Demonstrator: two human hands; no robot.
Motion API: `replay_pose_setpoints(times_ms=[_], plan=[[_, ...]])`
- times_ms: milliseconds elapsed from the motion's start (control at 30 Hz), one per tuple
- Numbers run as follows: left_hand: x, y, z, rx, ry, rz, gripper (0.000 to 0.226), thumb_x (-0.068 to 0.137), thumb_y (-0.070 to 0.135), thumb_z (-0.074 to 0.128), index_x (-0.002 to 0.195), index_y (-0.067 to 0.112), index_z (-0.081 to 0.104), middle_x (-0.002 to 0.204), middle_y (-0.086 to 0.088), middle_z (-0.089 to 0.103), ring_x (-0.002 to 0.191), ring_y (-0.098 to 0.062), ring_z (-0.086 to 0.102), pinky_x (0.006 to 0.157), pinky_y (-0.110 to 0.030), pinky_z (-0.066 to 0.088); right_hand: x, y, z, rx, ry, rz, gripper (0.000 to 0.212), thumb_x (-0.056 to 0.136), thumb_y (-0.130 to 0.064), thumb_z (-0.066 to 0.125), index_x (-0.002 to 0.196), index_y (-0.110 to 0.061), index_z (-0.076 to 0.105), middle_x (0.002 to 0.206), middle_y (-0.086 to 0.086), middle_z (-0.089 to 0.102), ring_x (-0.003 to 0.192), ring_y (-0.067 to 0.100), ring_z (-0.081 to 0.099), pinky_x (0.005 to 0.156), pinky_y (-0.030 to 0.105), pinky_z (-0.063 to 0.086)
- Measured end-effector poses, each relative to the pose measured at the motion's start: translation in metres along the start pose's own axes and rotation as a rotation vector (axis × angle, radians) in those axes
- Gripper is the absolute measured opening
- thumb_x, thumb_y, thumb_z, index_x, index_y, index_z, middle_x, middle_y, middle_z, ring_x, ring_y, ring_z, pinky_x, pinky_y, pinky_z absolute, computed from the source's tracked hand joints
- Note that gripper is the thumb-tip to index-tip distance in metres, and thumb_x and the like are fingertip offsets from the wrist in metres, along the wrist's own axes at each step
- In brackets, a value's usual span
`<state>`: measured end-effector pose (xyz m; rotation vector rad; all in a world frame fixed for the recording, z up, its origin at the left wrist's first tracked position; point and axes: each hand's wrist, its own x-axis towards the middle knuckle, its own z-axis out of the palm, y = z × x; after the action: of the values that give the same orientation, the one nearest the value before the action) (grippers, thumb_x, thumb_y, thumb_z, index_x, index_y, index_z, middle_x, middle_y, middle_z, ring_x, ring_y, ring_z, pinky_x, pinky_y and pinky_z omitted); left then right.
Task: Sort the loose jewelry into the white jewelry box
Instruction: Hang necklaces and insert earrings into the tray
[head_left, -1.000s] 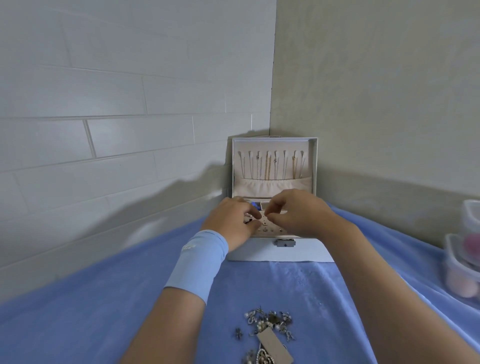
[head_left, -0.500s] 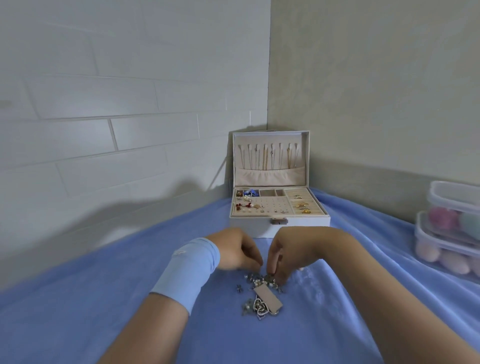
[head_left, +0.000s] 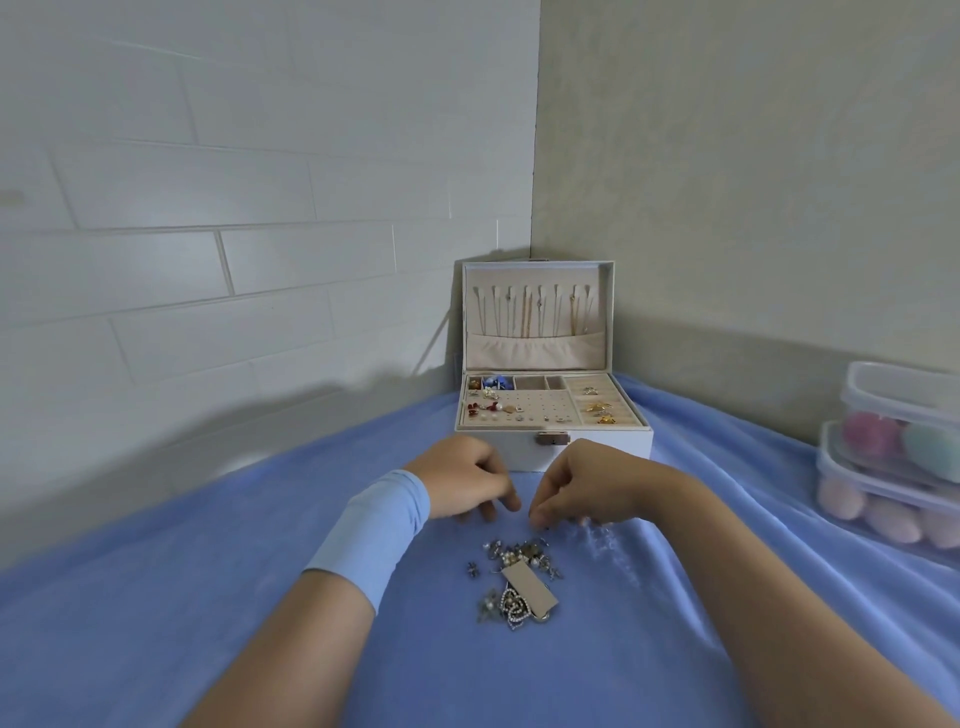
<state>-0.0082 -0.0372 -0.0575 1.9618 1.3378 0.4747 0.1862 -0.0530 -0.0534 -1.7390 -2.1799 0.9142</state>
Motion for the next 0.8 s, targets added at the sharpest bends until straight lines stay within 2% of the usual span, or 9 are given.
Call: replay_pose_setpoints(times_ms=[100,167,233,300,400,500,667,733,800], plan=[[-0.001,0.000,0.002,-0.074,0.038,0.015,0.005,0.082,0.019,0.064,0.078,0.017,0.066,0.090,-0.001,0.076,0.080,-0.016,0.071,0.059,-0.025,0.051,-0.003,0.000,0.000,0.137,0.009,-0.037,0.009,0.089,-0.022,0.074,0.086,-0.015,0.078,0.070,-0.003,0.074,0.052,0.011,0.058,0.049,0.023,0.047],[-0.002,0.000,0.002,-0.134,0.088,0.040,0.005,0.082,0.018,0.063,0.082,0.015,0.068,0.086,-0.002,0.076,0.073,-0.015,0.068,0.060,-0.025,0.052,-0.004,0.000,-0.001,0.266,0.061,-0.079,0.011,0.093,-0.018,0.070,0.089,-0.009,0.076,0.083,0.003,0.078,0.053,0.014,0.060,0.047,0.026,0.050],[-0.003,0.002,0.001,-0.196,0.122,0.065,0.008,0.085,0.016,0.063,0.088,0.012,0.068,0.081,0.002,0.074,0.066,-0.011,0.064,0.058,-0.026,0.050,-0.004,0.000,-0.002,0.355,0.132,-0.107,0.013,0.092,-0.018,0.072,0.089,-0.007,0.077,0.086,0.007,0.078,0.056,0.015,0.058,0.048,0.026,0.051],[-0.005,0.003,0.000,-0.206,0.132,0.084,0.010,0.088,0.016,0.062,0.093,0.013,0.070,0.081,0.006,0.074,0.064,-0.008,0.062,0.058,-0.025,0.048,-0.004,0.001,-0.002,0.441,0.164,-0.128,0.010,0.088,-0.017,0.076,0.090,-0.007,0.079,0.084,0.008,0.076,0.058,0.014,0.057,0.051,0.027,0.053],[-0.005,0.002,-0.001,-0.180,0.150,0.107,0.011,0.089,0.019,0.063,0.092,0.019,0.073,0.083,0.010,0.075,0.065,-0.005,0.063,0.058,-0.024,0.047,-0.003,0.002,-0.005,0.542,0.148,-0.171,0.012,0.083,-0.006,0.079,0.095,-0.009,0.080,0.069,0.004,0.067,0.057,0.014,0.056,0.052,0.027,0.052],[-0.001,0.004,-0.007,-0.201,0.180,0.136,0.011,0.091,0.022,0.063,0.094,0.025,0.073,0.085,0.012,0.075,0.063,-0.004,0.062,0.056,-0.017,0.045,0.001,-0.001,-0.011,0.551,0.209,-0.188,0.014,0.086,-0.003,0.076,0.092,-0.014,0.081,0.064,0.003,0.064,0.055,0.015,0.054,0.049,0.026,0.051],[0.017,0.016,-0.026,-0.300,0.301,0.206,0.015,0.091,0.016,0.063,0.101,0.022,0.073,0.085,0.002,0.075,0.059,-0.009,0.059,0.051,-0.009,0.040,0.018,-0.014,-0.037,0.533,0.336,-0.194,0.015,0.093,-0.002,0.068,0.099,-0.009,0.080,0.080,0.007,0.071,0.060,0.013,0.063,0.049,0.025,0.053],[0.028,0.021,-0.032,-0.335,0.331,0.204,0.013,0.090,0.013,0.064,0.100,0.017,0.072,0.083,0.001,0.076,0.056,-0.009,0.059,0.052,-0.011,0.042,0.027,-0.017,-0.048,0.506,0.384,-0.179,0.015,0.092,-0.001,0.068,0.102,-0.007,0.078,0.078,0.006,0.071,0.057,0.012,0.063,0.047,0.026,0.054],[0.042,0.024,-0.036,-0.338,0.361,0.201,0.009,0.088,0.013,0.066,0.094,0.016,0.072,0.080,0.002,0.076,0.057,-0.011,0.061,0.056,-0.019,0.049,0.039,-0.017,-0.056,0.479,0.432,-0.152,0.017,0.089,-0.002,0.073,0.105,-0.007,0.075,0.076,0.006,0.072,0.056,0.013,0.064,0.047,0.027,0.054]])
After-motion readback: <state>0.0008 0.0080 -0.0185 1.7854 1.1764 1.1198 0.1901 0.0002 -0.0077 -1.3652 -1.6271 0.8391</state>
